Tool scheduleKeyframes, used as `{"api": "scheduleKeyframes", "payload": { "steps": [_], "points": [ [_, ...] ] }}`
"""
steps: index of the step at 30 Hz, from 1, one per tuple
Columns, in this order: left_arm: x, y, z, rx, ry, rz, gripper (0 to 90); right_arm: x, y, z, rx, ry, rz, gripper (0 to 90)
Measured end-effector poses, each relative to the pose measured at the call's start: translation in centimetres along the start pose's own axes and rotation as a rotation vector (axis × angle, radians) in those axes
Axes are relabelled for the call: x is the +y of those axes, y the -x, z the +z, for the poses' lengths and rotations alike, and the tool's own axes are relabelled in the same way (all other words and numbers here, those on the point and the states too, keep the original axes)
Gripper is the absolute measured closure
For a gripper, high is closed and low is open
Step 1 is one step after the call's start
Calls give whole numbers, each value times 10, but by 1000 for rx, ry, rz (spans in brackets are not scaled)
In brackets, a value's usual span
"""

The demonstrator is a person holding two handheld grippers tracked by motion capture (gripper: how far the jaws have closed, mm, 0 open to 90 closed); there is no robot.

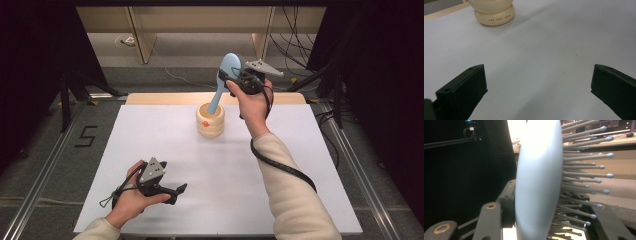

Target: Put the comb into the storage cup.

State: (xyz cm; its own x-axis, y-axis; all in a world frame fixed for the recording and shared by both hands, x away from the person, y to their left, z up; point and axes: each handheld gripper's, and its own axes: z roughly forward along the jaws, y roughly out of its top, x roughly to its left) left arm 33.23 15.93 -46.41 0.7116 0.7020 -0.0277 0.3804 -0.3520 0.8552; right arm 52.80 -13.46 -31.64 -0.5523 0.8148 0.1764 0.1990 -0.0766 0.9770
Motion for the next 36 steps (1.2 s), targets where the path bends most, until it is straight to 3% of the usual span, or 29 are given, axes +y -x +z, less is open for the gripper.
{"api": "scheduleKeyframes", "payload": {
  "steps": [36],
  "points": [
    [0, 0, 0, -2, 0, -2, 0, -10, 1, 13, -27, -14, -7, 516]
  ]
}}
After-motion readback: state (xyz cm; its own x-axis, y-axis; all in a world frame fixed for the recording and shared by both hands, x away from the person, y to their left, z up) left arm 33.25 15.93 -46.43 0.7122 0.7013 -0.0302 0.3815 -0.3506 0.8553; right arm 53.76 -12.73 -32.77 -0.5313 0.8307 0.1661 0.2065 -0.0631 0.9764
